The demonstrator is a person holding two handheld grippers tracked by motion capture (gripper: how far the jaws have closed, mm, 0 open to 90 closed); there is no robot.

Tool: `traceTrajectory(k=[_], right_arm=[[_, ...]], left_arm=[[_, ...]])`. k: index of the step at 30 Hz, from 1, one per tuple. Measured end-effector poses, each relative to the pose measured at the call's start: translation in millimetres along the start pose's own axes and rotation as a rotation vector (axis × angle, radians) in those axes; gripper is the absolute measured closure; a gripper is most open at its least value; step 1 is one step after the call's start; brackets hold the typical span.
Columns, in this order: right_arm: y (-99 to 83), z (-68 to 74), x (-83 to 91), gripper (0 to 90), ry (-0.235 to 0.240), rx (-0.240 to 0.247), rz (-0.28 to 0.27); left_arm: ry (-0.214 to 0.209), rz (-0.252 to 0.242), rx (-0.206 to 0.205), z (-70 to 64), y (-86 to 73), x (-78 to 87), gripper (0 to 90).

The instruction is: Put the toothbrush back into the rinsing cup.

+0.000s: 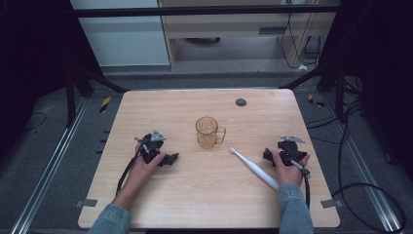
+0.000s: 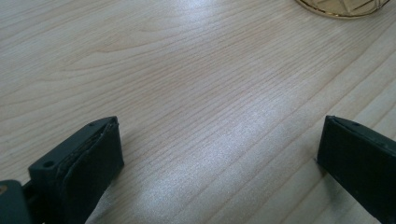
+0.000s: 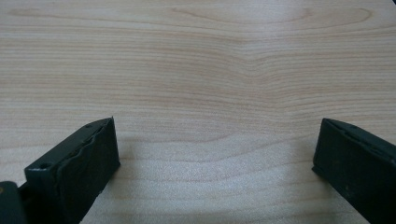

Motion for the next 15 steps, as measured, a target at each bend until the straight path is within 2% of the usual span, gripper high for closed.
traceTrajectory(k=[3,4,7,8,10,12,13,14,15], right_arm=[[0.0,-1.6,-0.1,0.7,0.016,0.016,-0.002],[0.6,-3.5,0.4,4.9,0.035,0.039,-0.008],[1.8,-6.9,3.9,6.4,0.028,0.056,-0.027],[3.9,-11.0,11.5,7.7,0.048,0.058,-0.047],[5.1,-12.8,16.2,8.1,0.059,0.065,-0.056],[6.9,-16.4,25.8,10.6,0.08,0.089,-0.068],[7.4,-17.7,30.9,12.1,0.098,0.095,-0.069],[8.0,-19.3,41.0,13.6,0.127,0.123,-0.073],[8.0,-19.3,41.0,13.6,0.127,0.123,-0.073]], left_arm=[[0.0,0.0,0.0,0.0,0.0,0.0,0.0],[-0.001,0.0,-0.001,0.1,0.0,0.0,0.0],[0.0,-0.001,0.0,0.0,0.0,0.0,0.0],[0.0,0.0,-0.001,0.1,0.0,0.0,0.0],[-0.001,0.001,-0.001,0.1,0.0,0.1,0.0],[0.0,0.001,-0.001,0.1,0.0,0.0,0.0],[0.0,0.0,0.0,0.0,0.0,0.0,0.0],[0.0,0.0,0.0,0.0,0.0,0.0,0.0],[0.0,0.0,-0.001,0.1,0.0,0.0,0.0]])
Point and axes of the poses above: each handheld gripper's, and its own axes: x roughly backward along the jaws, y roughly out of its top, z roughly to its left, the point moved 1 cm from there along -x, roughly forward along the jaws, and after that the axes turned 11 degrees about -y, right-handed, at the moved point
